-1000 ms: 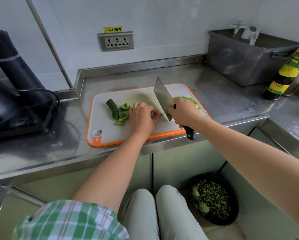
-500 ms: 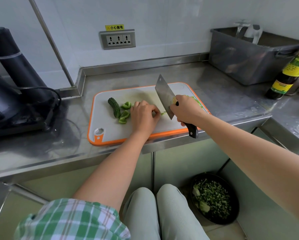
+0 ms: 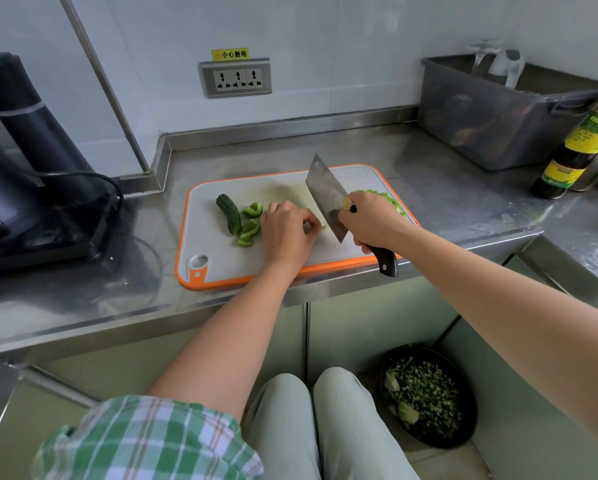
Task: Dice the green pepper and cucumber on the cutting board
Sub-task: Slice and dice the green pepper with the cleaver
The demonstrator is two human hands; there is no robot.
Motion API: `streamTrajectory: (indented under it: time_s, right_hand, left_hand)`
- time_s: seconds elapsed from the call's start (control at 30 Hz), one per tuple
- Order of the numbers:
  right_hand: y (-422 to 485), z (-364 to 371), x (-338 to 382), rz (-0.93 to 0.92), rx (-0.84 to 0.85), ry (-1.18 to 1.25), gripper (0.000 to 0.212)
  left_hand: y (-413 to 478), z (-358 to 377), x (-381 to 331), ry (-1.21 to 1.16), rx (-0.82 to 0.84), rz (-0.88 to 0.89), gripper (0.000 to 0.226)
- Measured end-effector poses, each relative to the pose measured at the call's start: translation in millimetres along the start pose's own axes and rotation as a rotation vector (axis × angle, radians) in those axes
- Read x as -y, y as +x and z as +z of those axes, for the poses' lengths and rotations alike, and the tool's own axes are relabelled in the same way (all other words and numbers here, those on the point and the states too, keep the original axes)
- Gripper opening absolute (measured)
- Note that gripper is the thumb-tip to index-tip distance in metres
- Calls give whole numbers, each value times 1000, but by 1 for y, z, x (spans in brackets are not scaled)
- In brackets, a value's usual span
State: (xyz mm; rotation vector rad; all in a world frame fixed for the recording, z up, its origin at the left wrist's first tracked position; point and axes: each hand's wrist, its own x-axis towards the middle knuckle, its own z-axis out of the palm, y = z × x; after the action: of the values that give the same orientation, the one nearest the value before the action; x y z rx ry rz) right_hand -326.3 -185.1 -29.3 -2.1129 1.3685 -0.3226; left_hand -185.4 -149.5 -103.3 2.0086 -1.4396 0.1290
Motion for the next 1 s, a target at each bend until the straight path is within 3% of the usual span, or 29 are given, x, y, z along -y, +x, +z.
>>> streamTrajectory:
  time_s: [0.13, 0.37, 0.77, 1.0]
  right_hand:
    - [-1, 4, 2, -11, 40, -24, 7]
    - [5, 10, 1, -1, -35, 2, 6]
    - [1, 11, 6, 17, 48, 22, 13]
    - [4, 6, -5, 58, -39, 167, 6]
  left_hand:
    - [-1, 0, -1, 6, 6, -3, 4]
    - [-2, 1, -1, -23, 0, -7, 4]
    - [0, 1, -1, 26, 19, -22, 8]
    - [0, 1, 3, -92, -80, 6, 6]
